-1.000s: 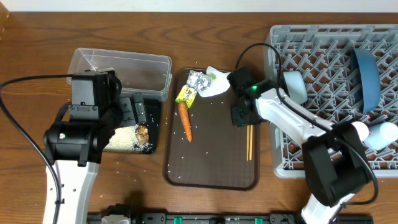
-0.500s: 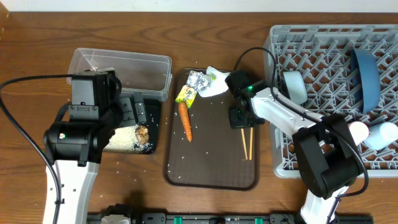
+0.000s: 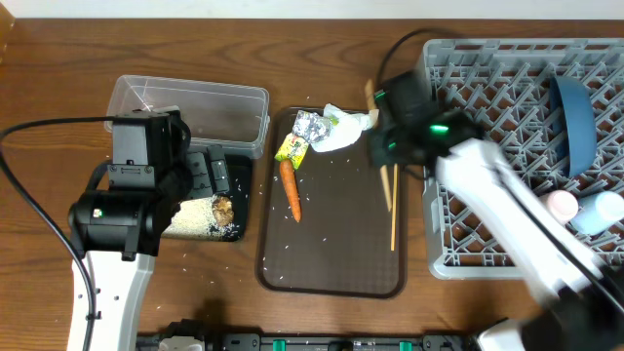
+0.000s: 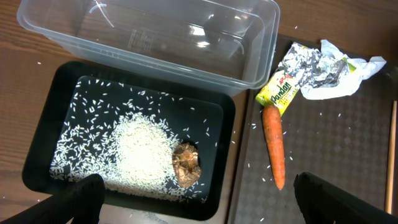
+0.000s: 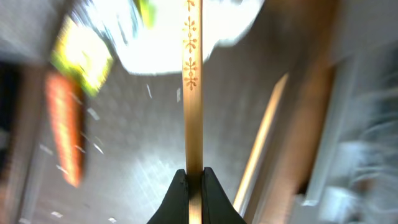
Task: Sort waste into correct bins and load items into the dishwasher rack
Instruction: 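Lift chopstick with right gripper and drop it into rack, then return right gripper to remaining chopstick on brown tray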
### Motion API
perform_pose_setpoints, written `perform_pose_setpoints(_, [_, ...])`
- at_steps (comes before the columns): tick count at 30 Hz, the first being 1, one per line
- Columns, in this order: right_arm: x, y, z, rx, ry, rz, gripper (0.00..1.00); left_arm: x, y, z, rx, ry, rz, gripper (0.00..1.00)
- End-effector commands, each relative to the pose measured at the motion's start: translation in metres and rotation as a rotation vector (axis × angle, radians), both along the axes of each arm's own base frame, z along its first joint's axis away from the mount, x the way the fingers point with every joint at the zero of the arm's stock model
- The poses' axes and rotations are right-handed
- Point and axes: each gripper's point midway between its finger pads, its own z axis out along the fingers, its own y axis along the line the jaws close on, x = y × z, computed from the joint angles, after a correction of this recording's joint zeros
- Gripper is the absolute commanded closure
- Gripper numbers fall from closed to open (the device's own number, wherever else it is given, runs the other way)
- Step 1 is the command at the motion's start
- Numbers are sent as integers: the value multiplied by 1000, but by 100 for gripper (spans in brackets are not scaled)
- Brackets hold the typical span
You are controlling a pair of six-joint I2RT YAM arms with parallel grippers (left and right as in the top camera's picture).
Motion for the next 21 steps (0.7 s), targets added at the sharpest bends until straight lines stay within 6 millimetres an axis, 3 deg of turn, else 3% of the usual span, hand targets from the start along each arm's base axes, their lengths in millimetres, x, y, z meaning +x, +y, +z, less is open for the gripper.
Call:
perform_pose_setpoints(1, [11, -56, 51, -57, -152, -108, 99, 2, 2, 6, 8, -13, 3, 2])
perform_pose_setpoints(5, [11, -129, 69, -139, -187, -256, 99, 2, 2, 6, 8, -13, 3, 2])
perform_pose_setpoints(10, [9, -200, 55, -233, -123, -332, 99, 2, 2, 6, 8, -14, 3, 2])
perform_pose_setpoints(13, [12, -227, 37, -273, -68, -351, 99, 2, 2, 6, 8, -13, 3, 2])
perform_pose_setpoints(21, [22, -263, -20, -405, 83, -405, 99, 2, 2, 6, 8, -14, 3, 2])
